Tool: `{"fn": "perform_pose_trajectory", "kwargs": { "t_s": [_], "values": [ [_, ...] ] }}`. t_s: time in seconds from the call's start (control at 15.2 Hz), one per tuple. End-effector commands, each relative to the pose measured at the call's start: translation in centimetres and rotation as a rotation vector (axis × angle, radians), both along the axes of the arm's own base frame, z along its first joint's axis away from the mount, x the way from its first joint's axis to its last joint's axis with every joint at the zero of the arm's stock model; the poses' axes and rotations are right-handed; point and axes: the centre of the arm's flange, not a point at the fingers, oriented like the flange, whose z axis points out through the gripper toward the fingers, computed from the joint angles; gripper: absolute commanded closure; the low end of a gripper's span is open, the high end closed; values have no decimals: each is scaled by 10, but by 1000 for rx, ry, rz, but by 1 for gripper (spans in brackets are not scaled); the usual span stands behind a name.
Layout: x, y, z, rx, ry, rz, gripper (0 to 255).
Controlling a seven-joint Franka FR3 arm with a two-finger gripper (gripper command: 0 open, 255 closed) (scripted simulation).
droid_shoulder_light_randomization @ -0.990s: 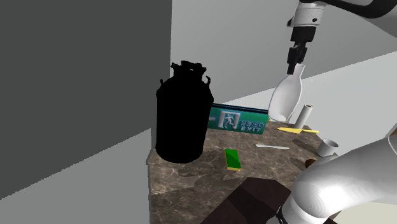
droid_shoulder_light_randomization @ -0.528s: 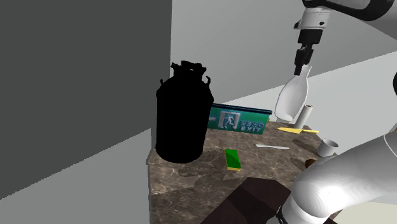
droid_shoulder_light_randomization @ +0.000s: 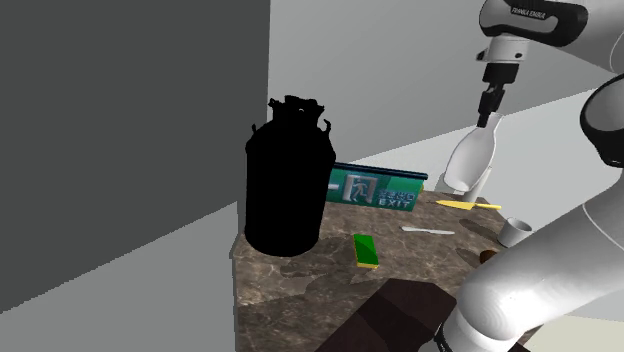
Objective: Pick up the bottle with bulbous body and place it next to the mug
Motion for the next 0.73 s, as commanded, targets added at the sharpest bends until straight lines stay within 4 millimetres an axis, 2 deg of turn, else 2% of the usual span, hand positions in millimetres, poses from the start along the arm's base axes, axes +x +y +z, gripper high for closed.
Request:
{"fn": "perform_pose_trajectory", "kwargs": {
  "t_s": [0.0,0.66],
  "values": [
    [-11,-24,-10,-1,-1,2,255],
    [-43,-145,-51,-1,-1,2,255]
  ]
}}
